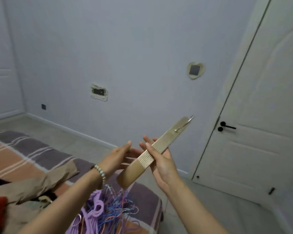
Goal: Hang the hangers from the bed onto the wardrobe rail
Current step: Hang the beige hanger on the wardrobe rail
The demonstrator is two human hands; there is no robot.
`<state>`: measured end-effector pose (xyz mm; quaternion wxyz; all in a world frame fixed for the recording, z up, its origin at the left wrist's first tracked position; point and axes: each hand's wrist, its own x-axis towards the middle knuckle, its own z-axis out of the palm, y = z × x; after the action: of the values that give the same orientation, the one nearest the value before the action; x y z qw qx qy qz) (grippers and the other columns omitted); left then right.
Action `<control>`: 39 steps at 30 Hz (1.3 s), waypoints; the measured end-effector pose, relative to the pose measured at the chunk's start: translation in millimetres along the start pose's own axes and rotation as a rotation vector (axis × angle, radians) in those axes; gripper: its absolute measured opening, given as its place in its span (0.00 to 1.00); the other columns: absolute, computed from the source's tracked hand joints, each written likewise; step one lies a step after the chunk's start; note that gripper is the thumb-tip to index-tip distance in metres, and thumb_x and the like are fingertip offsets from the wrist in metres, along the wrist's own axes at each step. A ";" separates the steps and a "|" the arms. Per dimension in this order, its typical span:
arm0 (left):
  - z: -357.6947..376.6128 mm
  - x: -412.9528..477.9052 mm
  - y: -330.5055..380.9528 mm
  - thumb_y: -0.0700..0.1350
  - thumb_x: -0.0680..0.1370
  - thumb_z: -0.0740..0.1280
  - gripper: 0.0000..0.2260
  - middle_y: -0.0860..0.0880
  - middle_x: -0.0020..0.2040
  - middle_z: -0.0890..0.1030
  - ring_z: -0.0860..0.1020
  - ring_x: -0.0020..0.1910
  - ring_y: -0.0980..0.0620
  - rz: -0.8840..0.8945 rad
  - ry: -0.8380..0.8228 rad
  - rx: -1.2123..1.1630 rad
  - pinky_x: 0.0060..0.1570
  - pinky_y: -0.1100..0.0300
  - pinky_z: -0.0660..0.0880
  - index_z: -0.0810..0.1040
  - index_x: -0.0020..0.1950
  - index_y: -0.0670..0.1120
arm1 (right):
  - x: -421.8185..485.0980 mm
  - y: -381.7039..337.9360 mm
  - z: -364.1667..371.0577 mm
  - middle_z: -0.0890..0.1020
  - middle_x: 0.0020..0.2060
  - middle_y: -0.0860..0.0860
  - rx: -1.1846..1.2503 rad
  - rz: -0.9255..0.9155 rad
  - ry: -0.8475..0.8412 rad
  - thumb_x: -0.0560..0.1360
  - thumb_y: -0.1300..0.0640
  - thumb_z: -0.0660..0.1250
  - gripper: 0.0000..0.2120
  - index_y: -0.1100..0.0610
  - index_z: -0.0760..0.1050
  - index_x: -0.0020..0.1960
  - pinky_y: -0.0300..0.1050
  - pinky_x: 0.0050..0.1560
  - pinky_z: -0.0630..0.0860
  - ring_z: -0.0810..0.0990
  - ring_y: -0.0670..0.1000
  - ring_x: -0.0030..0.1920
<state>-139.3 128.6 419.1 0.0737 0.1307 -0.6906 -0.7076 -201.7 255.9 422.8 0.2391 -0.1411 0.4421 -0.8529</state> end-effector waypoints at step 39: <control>862.1 -238.9 291.5 0.51 0.76 0.62 0.08 0.48 0.44 0.81 0.82 0.37 0.53 0.861 -0.965 -0.148 0.37 0.60 0.79 0.77 0.51 0.50 | -534.3 -681.4 -359.4 0.56 0.75 0.51 -1.061 -0.883 1.158 0.67 0.42 0.72 0.50 0.55 0.44 0.76 0.45 0.69 0.63 0.59 0.50 0.74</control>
<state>-180.5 1012.2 740.0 0.0409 -0.4957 -0.5862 -0.6395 -105.1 1124.4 762.3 -0.4671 0.0620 0.7344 -0.4885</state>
